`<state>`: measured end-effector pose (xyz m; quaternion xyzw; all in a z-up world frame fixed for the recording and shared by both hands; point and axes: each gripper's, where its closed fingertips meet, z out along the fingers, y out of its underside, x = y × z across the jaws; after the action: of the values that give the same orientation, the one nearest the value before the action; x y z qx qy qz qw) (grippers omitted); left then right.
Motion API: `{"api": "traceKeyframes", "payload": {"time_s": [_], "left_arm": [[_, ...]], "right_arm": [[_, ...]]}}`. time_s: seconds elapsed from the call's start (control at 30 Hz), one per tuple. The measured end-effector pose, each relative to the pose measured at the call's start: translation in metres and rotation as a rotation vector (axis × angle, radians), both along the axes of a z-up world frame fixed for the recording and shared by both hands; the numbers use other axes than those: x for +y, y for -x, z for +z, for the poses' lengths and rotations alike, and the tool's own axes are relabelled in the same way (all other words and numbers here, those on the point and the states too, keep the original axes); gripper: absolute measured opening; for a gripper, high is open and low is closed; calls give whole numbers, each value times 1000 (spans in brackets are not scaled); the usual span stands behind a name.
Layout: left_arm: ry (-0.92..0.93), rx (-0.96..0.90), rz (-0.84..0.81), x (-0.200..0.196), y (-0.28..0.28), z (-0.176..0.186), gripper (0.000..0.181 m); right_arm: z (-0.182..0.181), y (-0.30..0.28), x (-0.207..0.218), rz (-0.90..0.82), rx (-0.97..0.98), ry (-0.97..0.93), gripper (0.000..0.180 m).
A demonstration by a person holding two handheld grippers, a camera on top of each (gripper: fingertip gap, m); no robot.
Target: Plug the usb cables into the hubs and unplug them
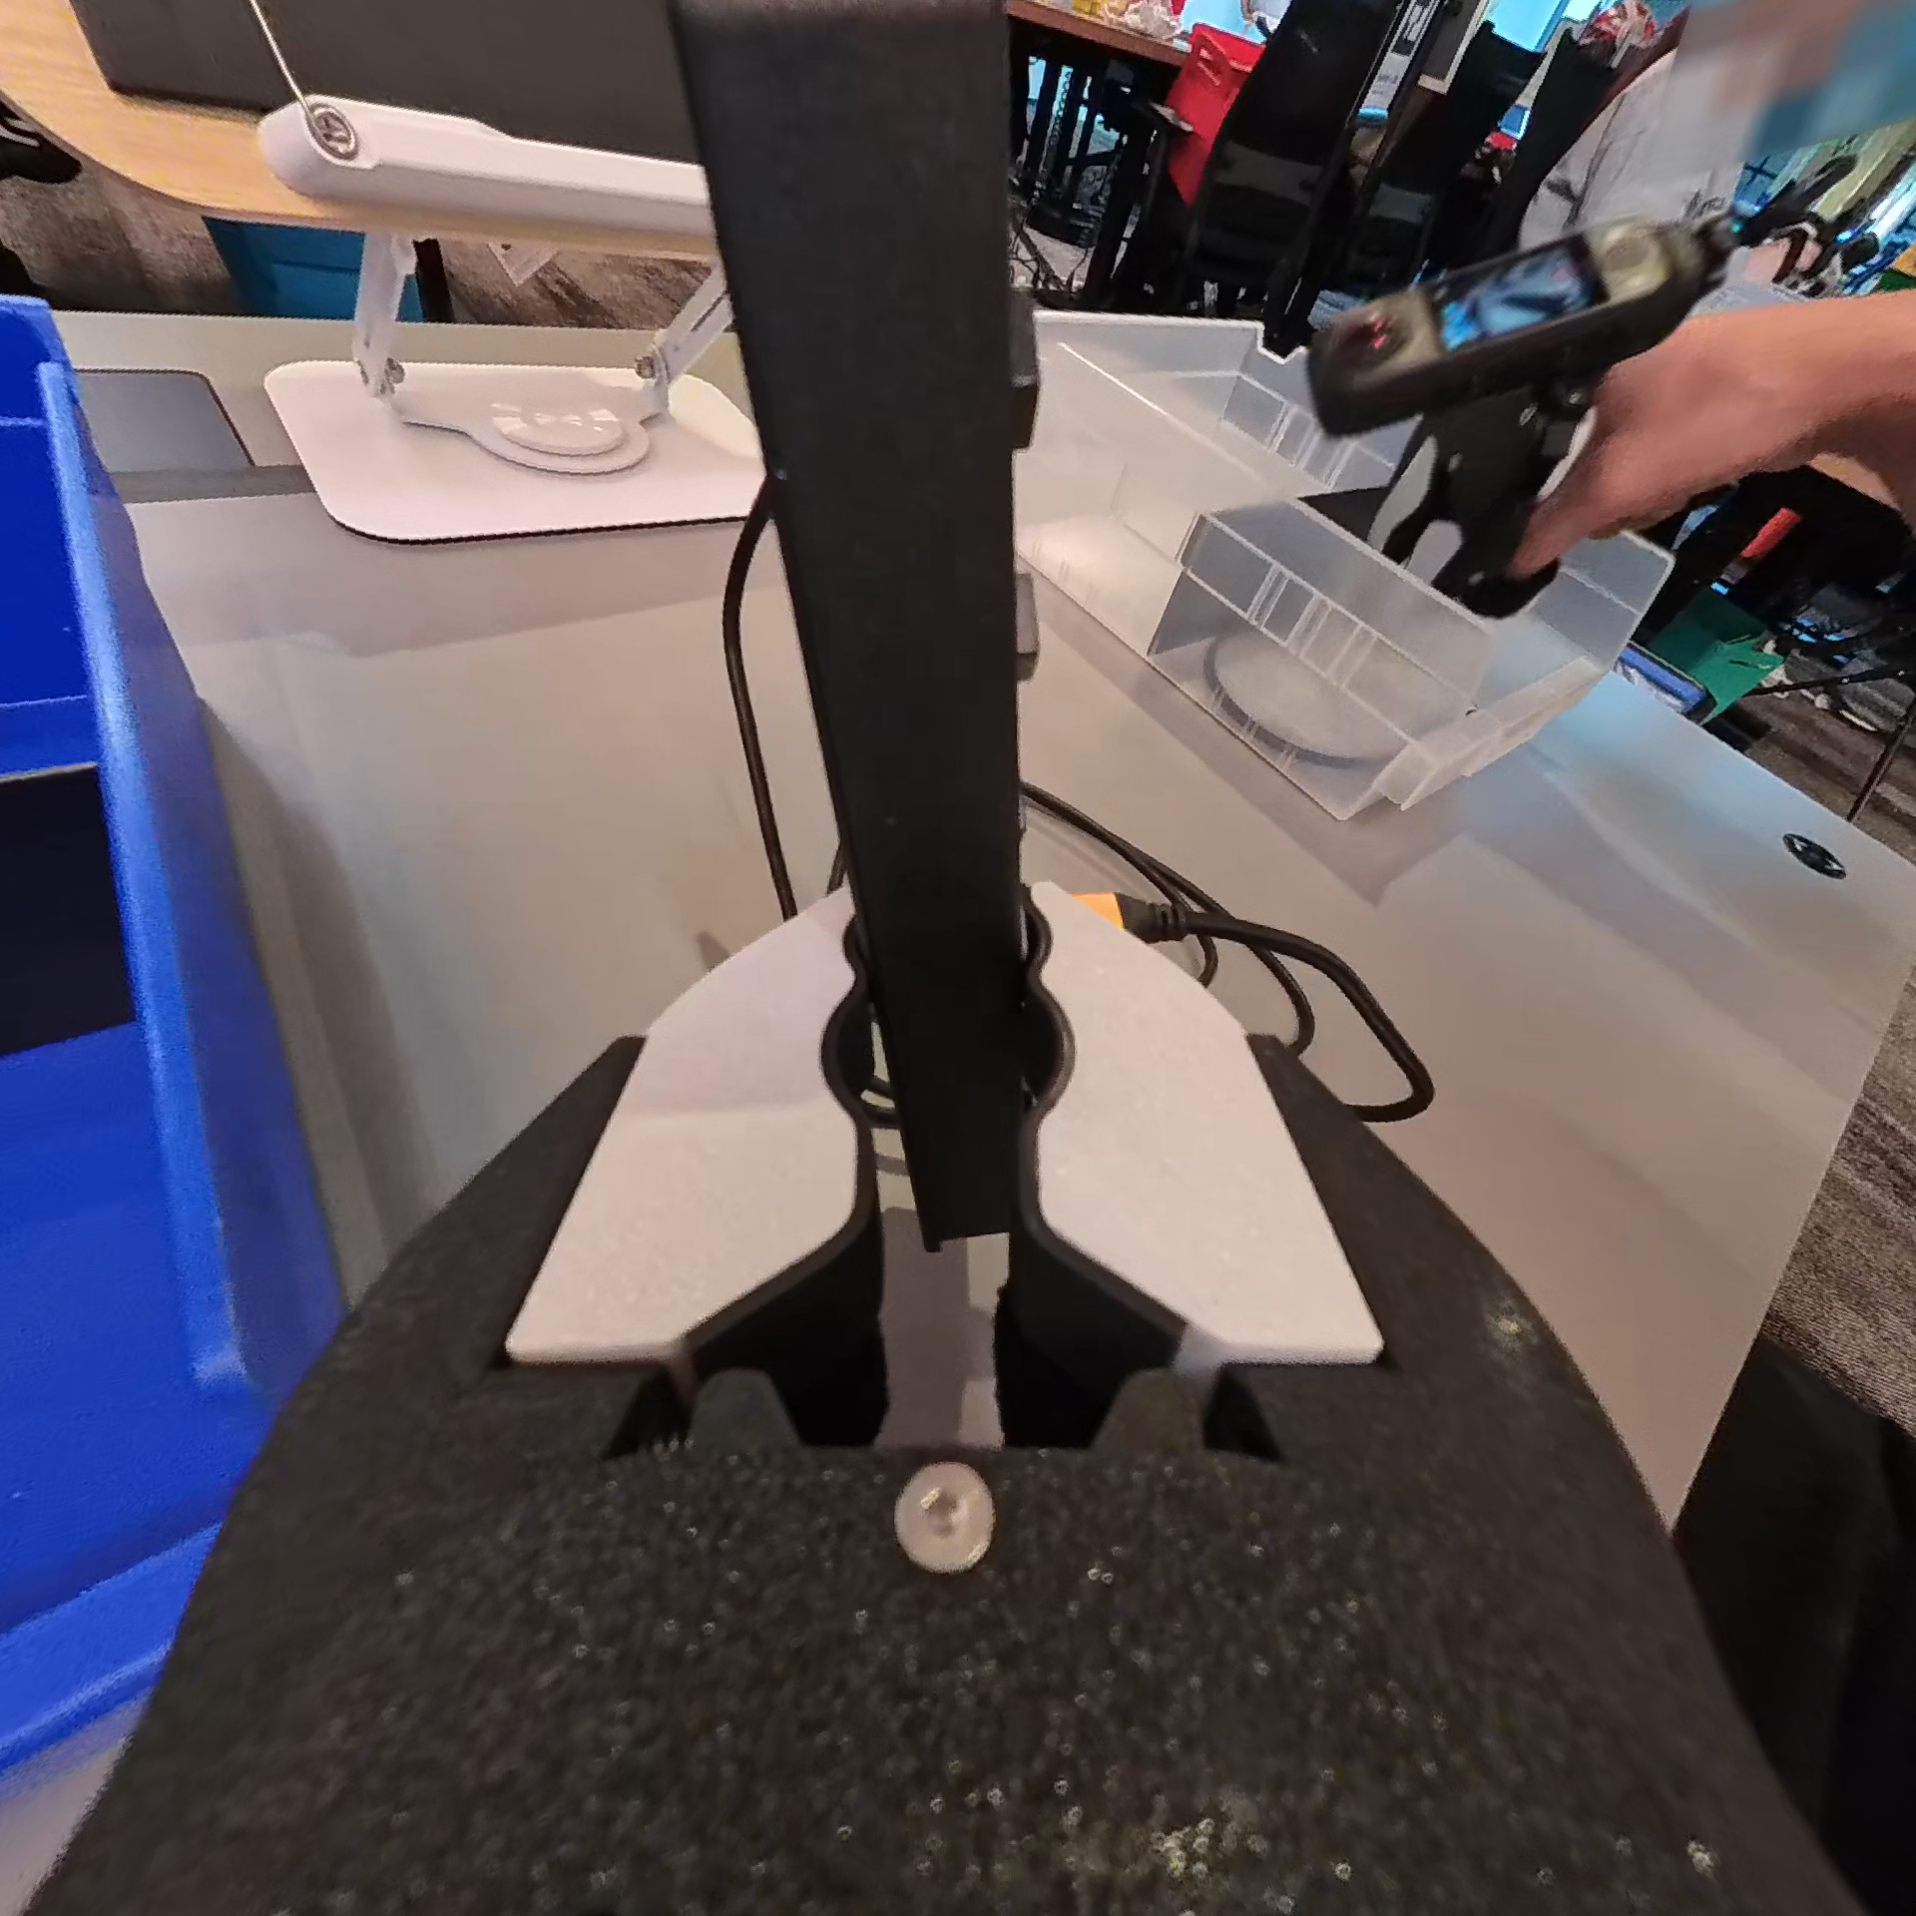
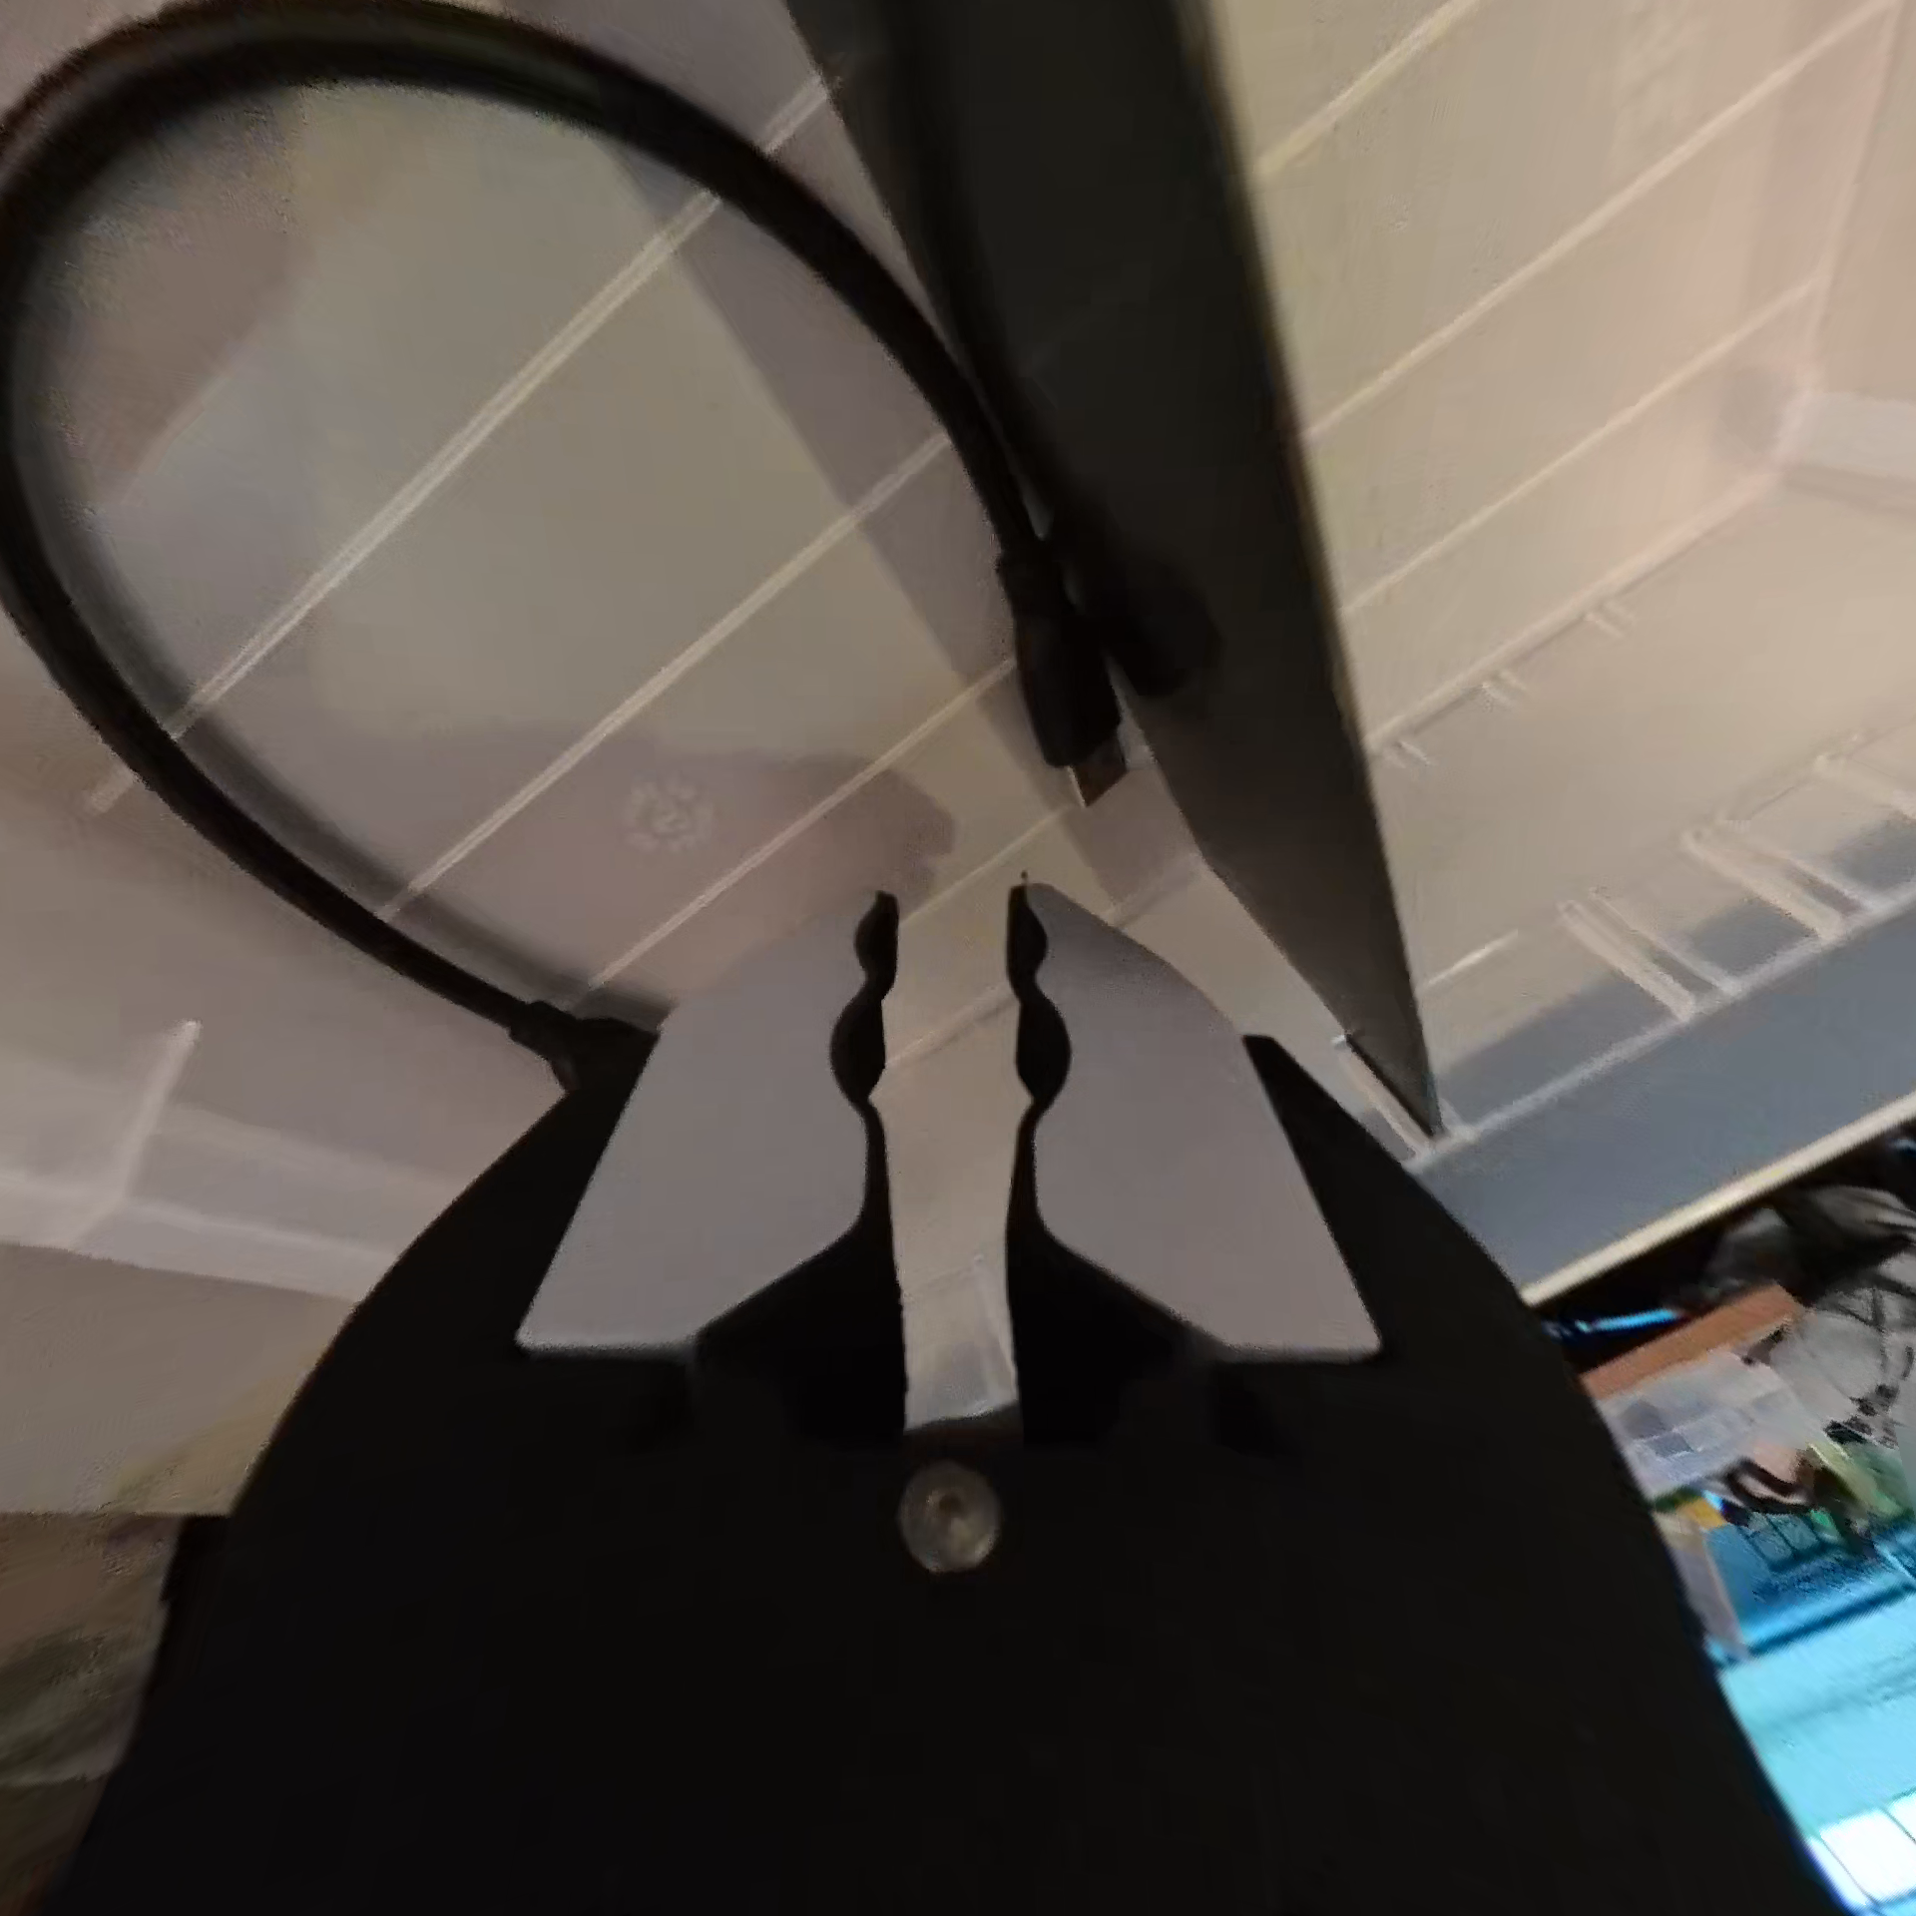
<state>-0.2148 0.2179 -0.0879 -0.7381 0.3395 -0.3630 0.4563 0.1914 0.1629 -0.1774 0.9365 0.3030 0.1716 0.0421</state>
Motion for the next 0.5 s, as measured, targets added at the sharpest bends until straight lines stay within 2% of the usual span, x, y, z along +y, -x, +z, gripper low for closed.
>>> {"api": "traceKeyframes", "payload": {"time_s": [0.07,0.17,0.23,0.3,0.4,0.5], "left_arm": [[-2,3,1,0,1,0,23],[-2,1,5,0,2,-1,24],[4,-5,4,1,1,-1,24],[5,1,-1,0,-1,-2,24],[7,-2,-10,-2,-4,-2,24],[7,-9,-27,-7,-8,0,23]], "right_arm": [[20,8,6,-47,90,-130,21],[71,40,14,-72,215,-430,23],[105,81,12,-28,312,-635,25],[126,140,1,36,505,-774,27],[129,231,-16,89,826,-889,30],[108,308,-25,117,1043,-918,37]]}}
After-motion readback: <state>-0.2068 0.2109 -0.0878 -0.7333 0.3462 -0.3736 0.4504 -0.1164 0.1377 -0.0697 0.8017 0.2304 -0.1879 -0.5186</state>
